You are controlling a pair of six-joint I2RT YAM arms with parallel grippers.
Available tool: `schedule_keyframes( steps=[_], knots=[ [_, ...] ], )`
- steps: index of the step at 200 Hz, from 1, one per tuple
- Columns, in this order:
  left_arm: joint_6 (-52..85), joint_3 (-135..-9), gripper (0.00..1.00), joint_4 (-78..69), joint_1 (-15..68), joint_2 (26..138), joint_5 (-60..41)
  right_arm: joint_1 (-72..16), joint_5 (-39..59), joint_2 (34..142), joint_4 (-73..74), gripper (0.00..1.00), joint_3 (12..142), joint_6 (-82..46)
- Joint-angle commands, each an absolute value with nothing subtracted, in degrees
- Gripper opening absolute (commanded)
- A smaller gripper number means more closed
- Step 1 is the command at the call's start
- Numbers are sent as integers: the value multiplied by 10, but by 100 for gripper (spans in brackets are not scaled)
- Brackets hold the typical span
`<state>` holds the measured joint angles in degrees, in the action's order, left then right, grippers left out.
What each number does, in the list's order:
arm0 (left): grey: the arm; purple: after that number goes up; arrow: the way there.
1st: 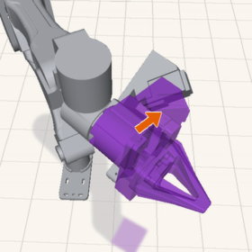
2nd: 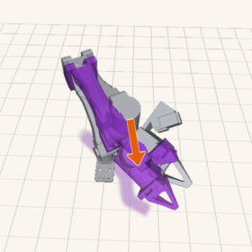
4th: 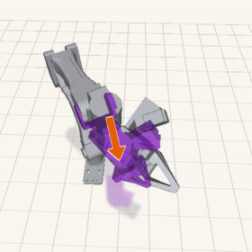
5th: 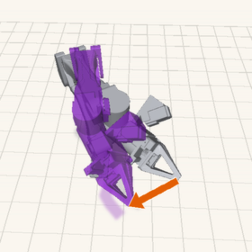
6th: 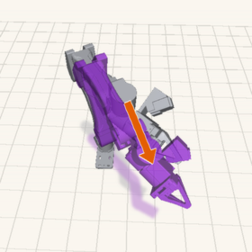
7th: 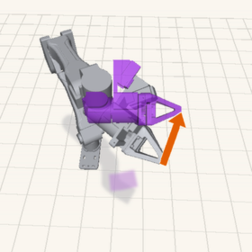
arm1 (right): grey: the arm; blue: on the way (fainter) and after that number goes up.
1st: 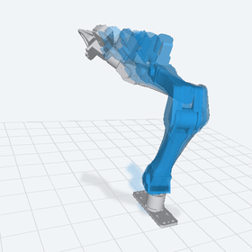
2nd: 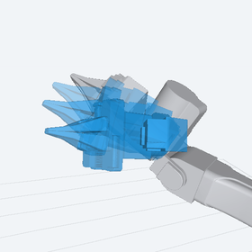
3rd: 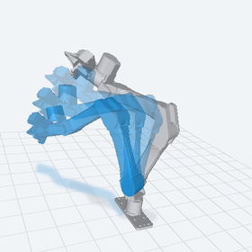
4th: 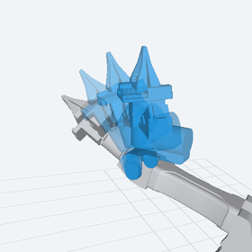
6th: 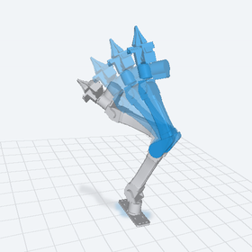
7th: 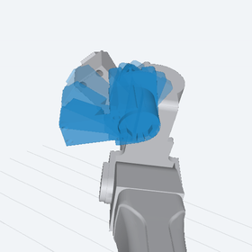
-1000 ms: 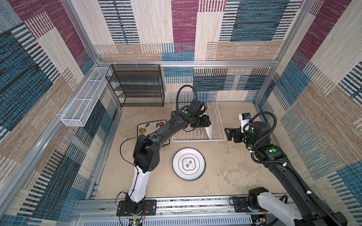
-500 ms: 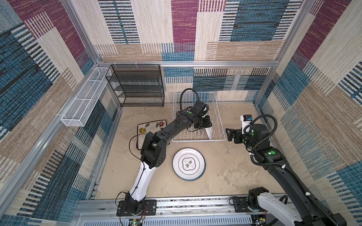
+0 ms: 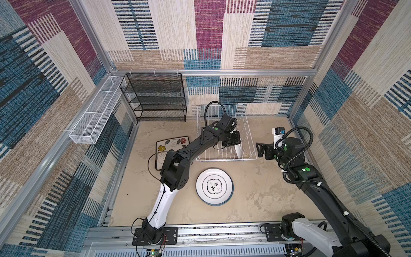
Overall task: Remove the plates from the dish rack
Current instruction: 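Close the left gripper on the white plate's rim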
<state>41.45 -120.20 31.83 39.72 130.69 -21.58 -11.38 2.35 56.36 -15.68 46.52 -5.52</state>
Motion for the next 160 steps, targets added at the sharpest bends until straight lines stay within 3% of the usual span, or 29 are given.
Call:
schedule_keyframes(
  steps=[1,160],
  knots=[
    [445,-1202,0,296,397,1311,-247,-113,12,570,-134,99,478,-53],
    [413,-1201,0,330,396,1209,-231,-112,23,540,-130,99,512,-85]
  ],
)
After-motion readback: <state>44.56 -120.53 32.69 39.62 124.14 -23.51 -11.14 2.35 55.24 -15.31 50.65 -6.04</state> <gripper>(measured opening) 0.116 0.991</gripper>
